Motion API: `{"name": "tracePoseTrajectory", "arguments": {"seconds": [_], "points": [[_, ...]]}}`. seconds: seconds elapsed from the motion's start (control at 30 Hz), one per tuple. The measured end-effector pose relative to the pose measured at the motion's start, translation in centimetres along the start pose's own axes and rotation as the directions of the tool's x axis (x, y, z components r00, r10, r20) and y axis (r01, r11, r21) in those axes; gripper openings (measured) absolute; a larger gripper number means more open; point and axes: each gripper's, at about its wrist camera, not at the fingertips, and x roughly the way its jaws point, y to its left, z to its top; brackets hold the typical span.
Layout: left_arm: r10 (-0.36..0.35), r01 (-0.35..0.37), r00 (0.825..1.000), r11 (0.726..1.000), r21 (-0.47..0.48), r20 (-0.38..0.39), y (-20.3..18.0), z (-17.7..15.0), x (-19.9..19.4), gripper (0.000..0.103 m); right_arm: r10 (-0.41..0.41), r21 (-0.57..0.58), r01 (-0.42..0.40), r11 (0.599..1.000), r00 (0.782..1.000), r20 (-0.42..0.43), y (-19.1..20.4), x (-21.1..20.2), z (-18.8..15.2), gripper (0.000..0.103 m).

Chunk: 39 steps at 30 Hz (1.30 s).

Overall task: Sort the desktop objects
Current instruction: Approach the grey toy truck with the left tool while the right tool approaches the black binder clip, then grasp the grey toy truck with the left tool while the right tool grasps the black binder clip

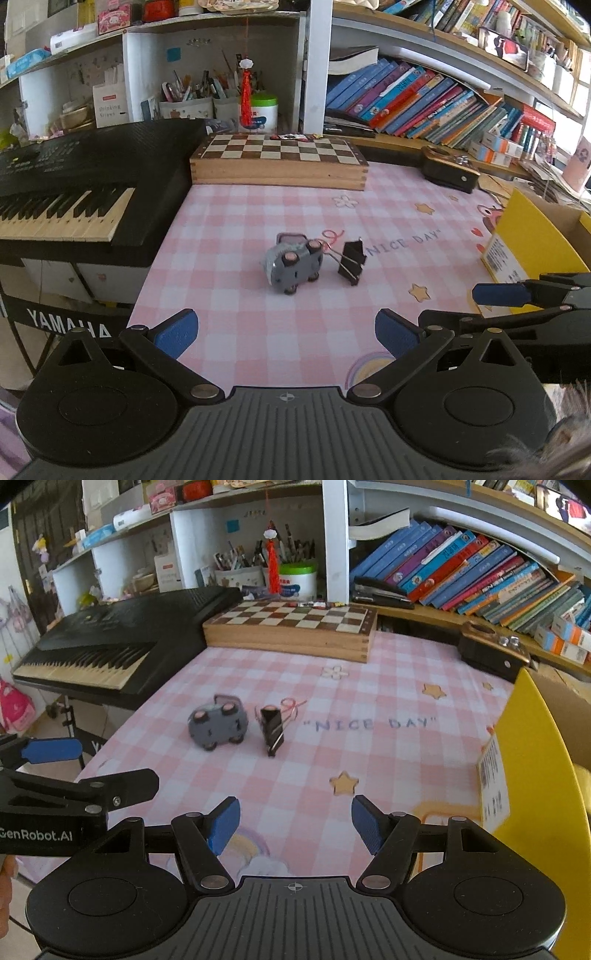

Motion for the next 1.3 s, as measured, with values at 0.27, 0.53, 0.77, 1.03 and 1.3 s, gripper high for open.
{"name": "tracePoseTrajectory", "arguments": {"seconds": [0.27, 0.53, 0.77, 1.03, 1.3], "points": [[0.04, -0.04, 0.999, 0.999, -0.014, -0.008, 0.5, 1.3, 2.0, 0.103, 0.024, -0.04, -0.024, 0.999, 1.0, -0.006, -0.2, 3.1, 2.0, 0.068], [0.07, -0.072, 0.996, 0.997, -0.037, -0.047, 1.4, 1.9, 3.9, 0.103, 0.052, -0.093, -0.055, 0.994, 0.998, -0.032, 0.2, 7.0, 3.6, 0.067], [0.09, -0.093, 0.994, 0.995, -0.038, -0.068, 1.5, 2.0, 4.6, 0.103, 0.059, -0.131, -0.065, 0.989, 0.997, -0.052, 0.7, 10.2, 4.6, 0.059], [0.072, -0.074, 0.996, 0.997, -0.025, -0.059, 0.6, 2.7, 6.3, 0.103, 0.068, -0.115, -0.075, 0.991, 0.996, -0.061, -0.4, 11.6, 5.3, 0.024], [0.042, -0.042, 0.998, 0.999, 0.002, -0.054, -0.8, 3.7, 9.3, 0.102, 0.032, -0.042, -0.034, 0.999, 0.999, -0.042, -3.6, 10.2, 5.6, 0.02]]}}
